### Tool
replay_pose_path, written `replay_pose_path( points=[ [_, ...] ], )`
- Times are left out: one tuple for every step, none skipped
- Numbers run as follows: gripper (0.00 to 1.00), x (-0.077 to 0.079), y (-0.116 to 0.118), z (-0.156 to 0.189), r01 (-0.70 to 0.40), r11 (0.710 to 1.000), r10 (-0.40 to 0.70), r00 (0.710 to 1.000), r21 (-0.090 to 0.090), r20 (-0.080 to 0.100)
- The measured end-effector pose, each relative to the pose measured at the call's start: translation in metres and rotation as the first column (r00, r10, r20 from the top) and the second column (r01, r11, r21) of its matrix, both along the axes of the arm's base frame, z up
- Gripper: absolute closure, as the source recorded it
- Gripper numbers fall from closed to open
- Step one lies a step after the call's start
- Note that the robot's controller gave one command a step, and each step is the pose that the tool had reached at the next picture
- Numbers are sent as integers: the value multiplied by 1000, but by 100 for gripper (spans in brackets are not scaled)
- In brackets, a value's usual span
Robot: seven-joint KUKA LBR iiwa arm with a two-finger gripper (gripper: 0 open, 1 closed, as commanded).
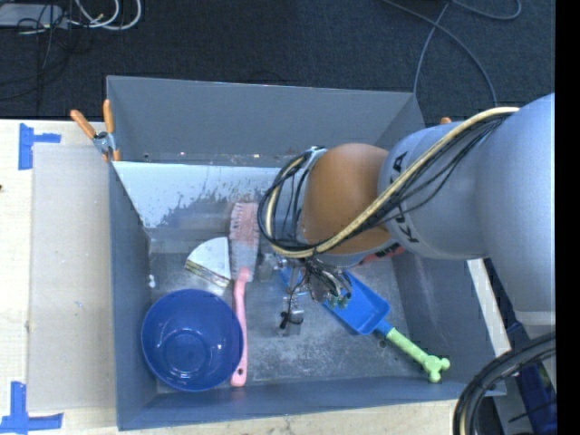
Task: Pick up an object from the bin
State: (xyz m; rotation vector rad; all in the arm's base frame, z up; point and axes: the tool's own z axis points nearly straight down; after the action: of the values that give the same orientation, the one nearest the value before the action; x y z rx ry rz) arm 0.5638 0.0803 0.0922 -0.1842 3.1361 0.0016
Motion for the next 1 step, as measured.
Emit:
replay_pose_path(
  points=[
    [0,4,-25,-13,40,999,-40,999,17,-5]
  ],
)
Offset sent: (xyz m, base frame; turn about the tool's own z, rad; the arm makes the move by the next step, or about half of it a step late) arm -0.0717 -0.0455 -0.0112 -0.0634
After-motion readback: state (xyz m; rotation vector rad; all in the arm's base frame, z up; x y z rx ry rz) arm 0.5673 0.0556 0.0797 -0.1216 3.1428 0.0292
